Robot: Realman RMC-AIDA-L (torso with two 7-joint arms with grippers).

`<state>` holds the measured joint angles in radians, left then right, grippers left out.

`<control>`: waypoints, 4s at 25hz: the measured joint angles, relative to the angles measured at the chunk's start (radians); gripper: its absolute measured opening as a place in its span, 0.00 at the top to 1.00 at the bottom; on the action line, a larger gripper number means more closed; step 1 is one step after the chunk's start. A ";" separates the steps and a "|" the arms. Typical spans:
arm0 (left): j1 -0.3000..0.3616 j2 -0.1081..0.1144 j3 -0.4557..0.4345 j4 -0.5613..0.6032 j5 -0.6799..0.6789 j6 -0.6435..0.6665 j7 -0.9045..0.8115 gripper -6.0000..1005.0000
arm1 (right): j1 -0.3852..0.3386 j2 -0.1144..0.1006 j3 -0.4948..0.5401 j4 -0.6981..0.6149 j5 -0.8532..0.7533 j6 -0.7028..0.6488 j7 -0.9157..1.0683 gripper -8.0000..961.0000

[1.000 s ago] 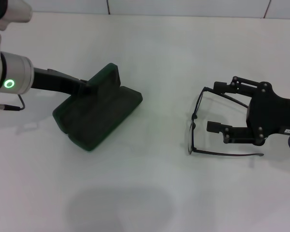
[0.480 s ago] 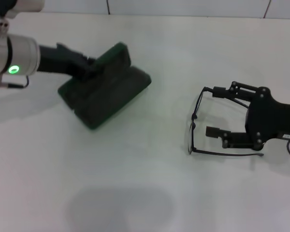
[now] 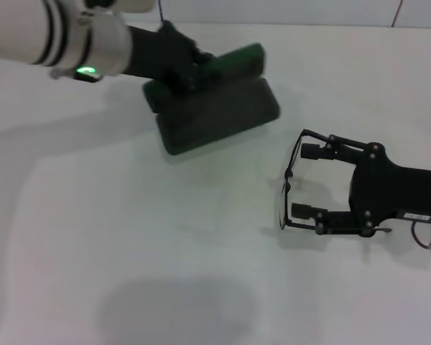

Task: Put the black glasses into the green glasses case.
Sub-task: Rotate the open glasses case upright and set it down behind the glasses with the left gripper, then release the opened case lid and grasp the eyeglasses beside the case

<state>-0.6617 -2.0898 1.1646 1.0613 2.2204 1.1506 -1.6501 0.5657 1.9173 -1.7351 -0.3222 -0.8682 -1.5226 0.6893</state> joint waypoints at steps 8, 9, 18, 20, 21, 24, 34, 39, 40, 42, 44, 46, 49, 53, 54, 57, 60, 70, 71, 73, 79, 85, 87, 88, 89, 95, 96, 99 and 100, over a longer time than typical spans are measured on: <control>-0.100 0.008 0.062 -0.122 0.017 -0.019 0.005 0.79 | -0.018 0.011 0.000 -0.014 -0.003 0.000 -0.001 0.15; -0.111 0.011 0.062 -0.130 0.017 -0.016 0.009 0.79 | -0.021 0.010 0.000 -0.015 -0.003 -0.001 -0.001 0.15; -0.117 0.017 0.072 -0.125 0.052 0.064 0.070 0.79 | -0.030 0.009 0.002 -0.015 -0.003 0.004 -0.001 0.15; -0.117 0.008 0.077 -0.124 0.087 0.065 0.080 0.79 | -0.029 0.008 0.002 -0.015 -0.004 0.004 -0.001 0.15; -0.117 0.005 0.078 -0.124 0.100 0.065 0.085 0.79 | -0.028 0.007 0.002 -0.015 -0.004 0.004 -0.001 0.15; -0.119 0.003 0.079 -0.124 0.113 0.065 0.090 0.79 | -0.025 0.007 0.002 -0.015 -0.004 0.004 -0.001 0.15; -0.118 0.008 0.065 -0.119 0.088 0.079 0.022 0.70 | -0.028 0.001 0.002 -0.014 -0.003 0.007 -0.001 0.15; -0.017 0.001 -0.001 -0.049 -0.115 0.093 0.142 0.53 | -0.025 -0.002 0.018 -0.016 -0.003 0.009 -0.010 0.16; 0.022 0.000 -0.019 -0.046 -0.211 0.094 0.195 0.51 | -0.022 -0.001 0.030 -0.023 -0.003 0.009 -0.016 0.16; 0.103 0.001 -0.049 -0.075 -0.453 0.107 0.298 0.48 | -0.019 -0.005 0.050 -0.053 -0.005 0.013 -0.022 0.16; 0.171 0.003 -0.059 -0.148 -0.672 0.143 0.381 0.45 | -0.015 -0.018 0.064 -0.087 -0.010 0.025 -0.017 0.16; 0.220 0.002 -0.060 -0.214 -0.805 0.175 0.436 0.42 | 0.001 -0.040 0.078 -0.144 -0.045 0.063 0.017 0.16; 0.302 -0.005 -0.054 -0.330 -0.956 0.214 0.512 0.42 | 0.042 -0.067 0.122 -0.285 -0.209 0.175 0.135 0.16; 0.326 -0.002 -0.056 -0.514 -1.077 0.313 0.618 0.42 | 0.109 -0.068 0.241 -0.517 -0.633 0.236 0.377 0.16; 0.328 -0.001 -0.059 -0.552 -1.093 0.339 0.643 0.42 | 0.109 -0.068 0.241 -0.517 -0.633 0.236 0.377 0.16; 0.328 -0.001 -0.061 -0.591 -1.101 0.355 0.669 0.43 | 0.199 -0.012 0.372 -0.733 -1.114 0.072 0.554 0.16; 0.326 -0.004 -0.061 -0.616 -1.104 0.356 0.677 0.43 | 0.245 0.026 0.406 -0.790 -1.283 -0.025 0.570 0.16; 0.313 -0.004 -0.062 -0.676 -1.114 0.359 0.699 0.43 | 0.311 0.105 0.223 -0.840 -1.531 0.006 0.560 0.16; 0.312 -0.005 -0.062 -0.682 -1.119 0.359 0.702 0.43 | 0.313 0.106 0.207 -0.843 -1.529 0.014 0.560 0.16; 0.304 -0.005 -0.061 -0.701 -1.128 0.360 0.710 0.43 | 0.321 0.106 0.200 -0.844 -1.525 0.014 0.559 0.16; 0.295 -0.004 -0.062 -0.719 -1.135 0.368 0.714 0.43 | 0.337 0.106 0.157 -0.846 -1.526 0.023 0.559 0.15; 0.295 -0.003 -0.062 -0.720 -1.136 0.371 0.712 0.43 | 0.345 0.107 0.118 -0.845 -1.532 0.049 0.553 0.16; 0.296 -0.002 -0.062 -0.721 -1.136 0.372 0.712 0.43 | 0.346 0.107 0.110 -0.842 -1.533 0.056 0.544 0.16; 0.298 -0.002 -0.062 -0.721 -1.136 0.372 0.712 0.43 | 0.346 0.107 0.106 -0.841 -1.533 0.059 0.538 0.15; 0.300 -0.002 -0.062 -0.721 -1.136 0.373 0.711 0.43 | 0.346 0.107 0.103 -0.840 -1.533 0.059 0.534 0.17; 0.305 -0.001 -0.062 -0.721 -1.136 0.374 0.713 0.43 | 0.347 0.110 0.056 -0.822 -1.554 0.117 0.529 0.22; 0.306 0.000 -0.062 -0.721 -1.136 0.374 0.713 0.43 | 0.348 0.110 0.046 -0.819 -1.559 0.128 0.529 0.22; 0.305 0.001 -0.062 -0.721 -1.136 0.374 0.715 0.43 | 0.354 0.111 0.032 -0.819 -1.558 0.129 0.529 0.22; 0.304 0.001 -0.062 -0.721 -1.136 0.374 0.715 0.43 | 0.357 0.111 0.031 -0.819 -1.557 0.129 0.529 0.22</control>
<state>-0.3577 -2.0891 1.1029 0.3405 1.0844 1.5251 -0.9348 0.9226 2.0279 -1.7041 -1.1407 -2.4255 -1.3940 1.2184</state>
